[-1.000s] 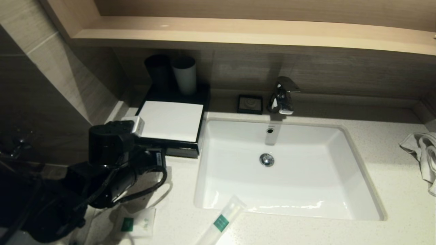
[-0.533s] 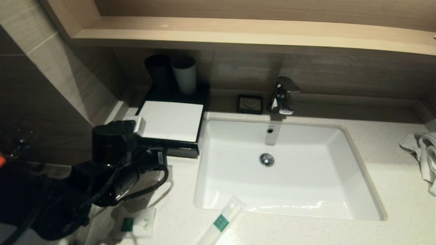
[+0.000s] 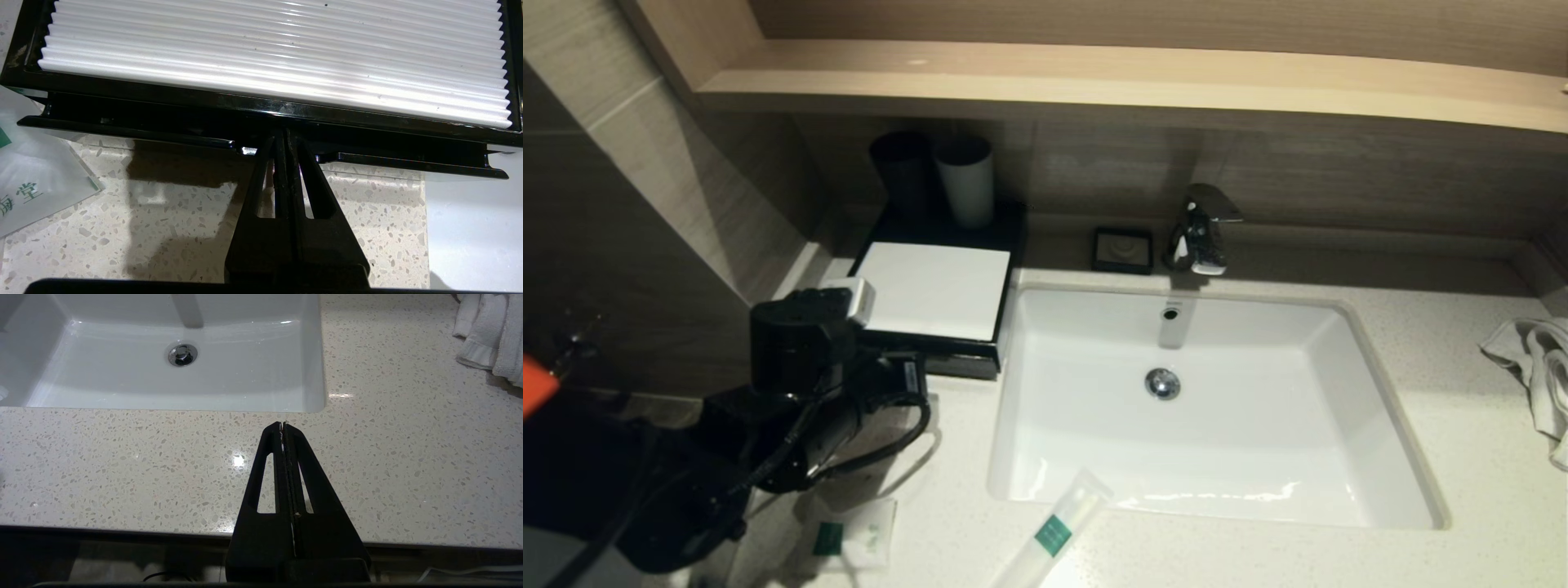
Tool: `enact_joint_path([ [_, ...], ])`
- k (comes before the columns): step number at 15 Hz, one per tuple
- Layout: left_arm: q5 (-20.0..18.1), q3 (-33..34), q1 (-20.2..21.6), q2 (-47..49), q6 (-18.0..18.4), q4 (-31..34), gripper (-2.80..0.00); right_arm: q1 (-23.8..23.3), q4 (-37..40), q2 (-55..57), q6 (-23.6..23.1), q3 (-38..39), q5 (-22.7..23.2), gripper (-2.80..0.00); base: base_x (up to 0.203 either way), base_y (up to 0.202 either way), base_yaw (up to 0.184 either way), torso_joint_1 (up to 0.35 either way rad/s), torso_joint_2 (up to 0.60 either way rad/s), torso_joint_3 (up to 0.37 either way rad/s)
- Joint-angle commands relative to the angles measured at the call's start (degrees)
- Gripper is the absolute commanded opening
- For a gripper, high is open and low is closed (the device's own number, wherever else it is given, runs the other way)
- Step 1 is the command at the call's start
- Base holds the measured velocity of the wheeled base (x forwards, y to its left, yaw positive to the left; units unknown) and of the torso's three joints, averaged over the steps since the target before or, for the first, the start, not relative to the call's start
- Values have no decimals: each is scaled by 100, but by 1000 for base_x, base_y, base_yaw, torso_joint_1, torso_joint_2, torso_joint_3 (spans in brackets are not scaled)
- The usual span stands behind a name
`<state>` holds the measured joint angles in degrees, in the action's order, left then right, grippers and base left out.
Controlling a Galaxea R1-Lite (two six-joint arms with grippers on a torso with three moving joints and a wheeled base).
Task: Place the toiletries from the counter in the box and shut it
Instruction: Open the drawer
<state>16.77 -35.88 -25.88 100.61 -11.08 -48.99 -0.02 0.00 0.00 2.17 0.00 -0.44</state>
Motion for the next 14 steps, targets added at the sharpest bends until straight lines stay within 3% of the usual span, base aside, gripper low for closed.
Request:
enact_joint_path([
  [1, 10, -6, 48, 87, -8, -53, -280, 2, 0, 0, 3, 0, 0, -280, 0, 0, 0, 0, 0, 0],
  [14, 10, -42, 100, 275, 1, -85, -280, 2, 0, 2, 3, 0, 0, -280, 0, 0, 0, 0, 0, 0],
])
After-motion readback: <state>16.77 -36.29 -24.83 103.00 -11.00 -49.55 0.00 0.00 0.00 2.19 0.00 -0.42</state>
